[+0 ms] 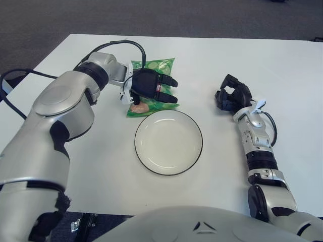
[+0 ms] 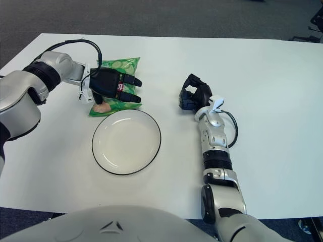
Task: Put the snack into the plate.
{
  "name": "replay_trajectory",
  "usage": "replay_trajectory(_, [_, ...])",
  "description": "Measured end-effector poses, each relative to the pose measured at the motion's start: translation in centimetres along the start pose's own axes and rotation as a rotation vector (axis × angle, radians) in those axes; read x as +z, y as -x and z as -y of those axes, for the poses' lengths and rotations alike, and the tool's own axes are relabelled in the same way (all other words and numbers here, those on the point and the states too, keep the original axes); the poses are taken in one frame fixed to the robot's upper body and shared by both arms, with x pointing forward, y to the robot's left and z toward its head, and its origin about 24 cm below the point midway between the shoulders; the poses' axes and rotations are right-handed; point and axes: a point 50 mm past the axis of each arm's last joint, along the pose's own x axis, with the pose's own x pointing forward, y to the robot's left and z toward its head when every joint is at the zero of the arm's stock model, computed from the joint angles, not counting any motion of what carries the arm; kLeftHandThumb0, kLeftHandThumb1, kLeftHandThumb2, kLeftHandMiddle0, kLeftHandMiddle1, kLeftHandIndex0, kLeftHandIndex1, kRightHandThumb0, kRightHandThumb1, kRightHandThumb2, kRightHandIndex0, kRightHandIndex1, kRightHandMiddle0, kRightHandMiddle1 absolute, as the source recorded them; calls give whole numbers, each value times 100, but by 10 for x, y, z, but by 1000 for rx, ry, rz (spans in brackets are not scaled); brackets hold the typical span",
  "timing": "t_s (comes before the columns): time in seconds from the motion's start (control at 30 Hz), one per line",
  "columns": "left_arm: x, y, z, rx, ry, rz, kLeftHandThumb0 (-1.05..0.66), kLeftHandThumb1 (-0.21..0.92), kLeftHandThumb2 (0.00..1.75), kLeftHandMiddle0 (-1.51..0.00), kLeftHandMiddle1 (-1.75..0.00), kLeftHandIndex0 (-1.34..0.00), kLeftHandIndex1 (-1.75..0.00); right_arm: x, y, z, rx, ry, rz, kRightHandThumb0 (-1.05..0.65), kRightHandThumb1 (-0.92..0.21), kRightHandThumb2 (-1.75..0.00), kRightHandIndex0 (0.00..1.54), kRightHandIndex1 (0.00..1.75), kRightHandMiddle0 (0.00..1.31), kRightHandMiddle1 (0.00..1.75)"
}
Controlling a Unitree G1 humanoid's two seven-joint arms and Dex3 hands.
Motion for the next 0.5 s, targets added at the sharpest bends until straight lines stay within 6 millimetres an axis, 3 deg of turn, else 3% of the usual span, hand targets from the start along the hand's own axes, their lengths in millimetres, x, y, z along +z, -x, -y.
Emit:
replay_trajectory(0.2, [3,2,4,42,-9,-43,37,59,97,-37,-174,-9,-167,0,0,0,-1,-4,-1,-51,-23,-142,133,175,68,175])
replay_trajectory(0.23, [3,2,4,48,-12,-52,19,55,101,-42,-174,-24,-162,0,0,1,0,-4,-1,-51,-23,-142,133,175,68,175])
replay_trajectory(0.3, [3,3,5,53,-21,-68,10,52,103,-44,-174,-31,-159,0,1,1,1,-6,0,-51,-23,-142,133,175,68,175])
replay_trajectory(0.5, [1,6,7,56,-50,-100,1,39,115,-56,-175,-51,-145,0,0,1,4,-8,0,-51,-23,-142,133,175,68,175])
